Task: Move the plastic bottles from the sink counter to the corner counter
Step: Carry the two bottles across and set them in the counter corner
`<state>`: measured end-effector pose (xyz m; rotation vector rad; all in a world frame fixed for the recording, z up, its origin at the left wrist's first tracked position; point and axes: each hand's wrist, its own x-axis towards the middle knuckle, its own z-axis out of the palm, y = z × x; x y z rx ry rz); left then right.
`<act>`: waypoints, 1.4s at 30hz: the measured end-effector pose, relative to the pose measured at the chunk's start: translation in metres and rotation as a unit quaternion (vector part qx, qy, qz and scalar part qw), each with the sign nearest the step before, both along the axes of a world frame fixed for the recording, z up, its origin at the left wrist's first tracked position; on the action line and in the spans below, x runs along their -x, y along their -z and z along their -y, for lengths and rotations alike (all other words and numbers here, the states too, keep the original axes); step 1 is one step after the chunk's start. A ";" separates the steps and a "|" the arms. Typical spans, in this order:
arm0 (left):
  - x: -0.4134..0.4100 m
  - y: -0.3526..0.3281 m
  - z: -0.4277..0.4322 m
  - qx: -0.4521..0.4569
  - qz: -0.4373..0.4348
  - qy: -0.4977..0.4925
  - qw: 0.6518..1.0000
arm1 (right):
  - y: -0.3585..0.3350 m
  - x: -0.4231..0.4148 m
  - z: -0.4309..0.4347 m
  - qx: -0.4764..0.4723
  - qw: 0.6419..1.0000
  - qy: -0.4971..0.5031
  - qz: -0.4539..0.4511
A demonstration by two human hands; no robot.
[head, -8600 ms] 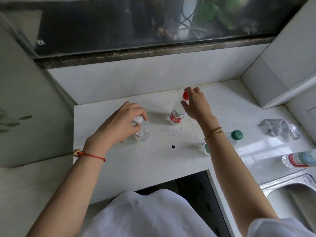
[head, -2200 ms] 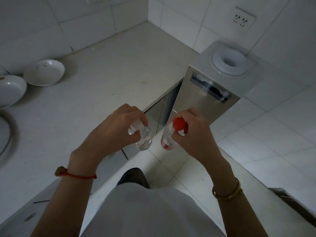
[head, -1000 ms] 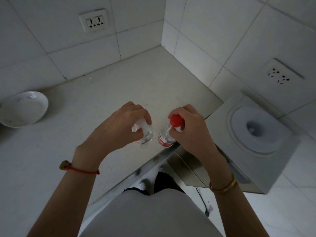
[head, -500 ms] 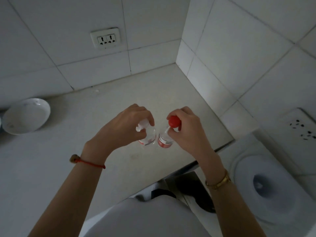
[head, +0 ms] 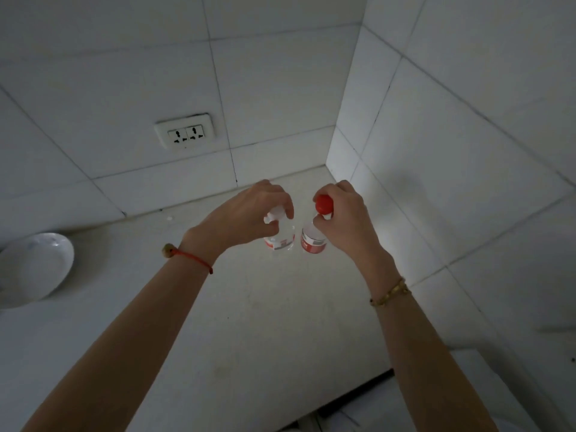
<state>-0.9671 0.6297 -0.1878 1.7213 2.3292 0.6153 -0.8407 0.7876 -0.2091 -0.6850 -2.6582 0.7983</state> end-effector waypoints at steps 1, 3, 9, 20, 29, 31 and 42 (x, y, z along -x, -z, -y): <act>0.008 0.002 -0.011 0.001 -0.003 0.002 1.000 | 0.001 0.010 -0.010 -0.002 1.000 0.001 -0.001; 0.024 0.007 -0.032 0.002 -0.009 0.005 1.000 | 0.003 0.029 -0.031 -0.006 1.000 0.001 -0.003; 0.065 0.024 -0.094 0.007 -0.011 -0.008 1.000 | 0.014 0.083 -0.090 -0.025 1.000 -0.004 0.001; 0.126 0.039 -0.177 0.017 -0.036 -0.046 0.998 | 0.041 0.154 -0.172 -0.054 0.997 0.000 0.056; 0.154 0.048 -0.218 -0.002 -0.063 -0.049 0.997 | 0.046 0.189 -0.200 -0.056 0.997 0.011 0.055; 0.156 0.051 -0.225 -0.005 -0.059 -0.052 0.997 | 0.046 0.195 -0.205 -0.060 0.997 0.017 0.052; 0.165 0.062 -0.245 0.003 -0.060 -0.053 0.997 | 0.052 0.208 -0.214 -0.085 0.996 0.022 0.009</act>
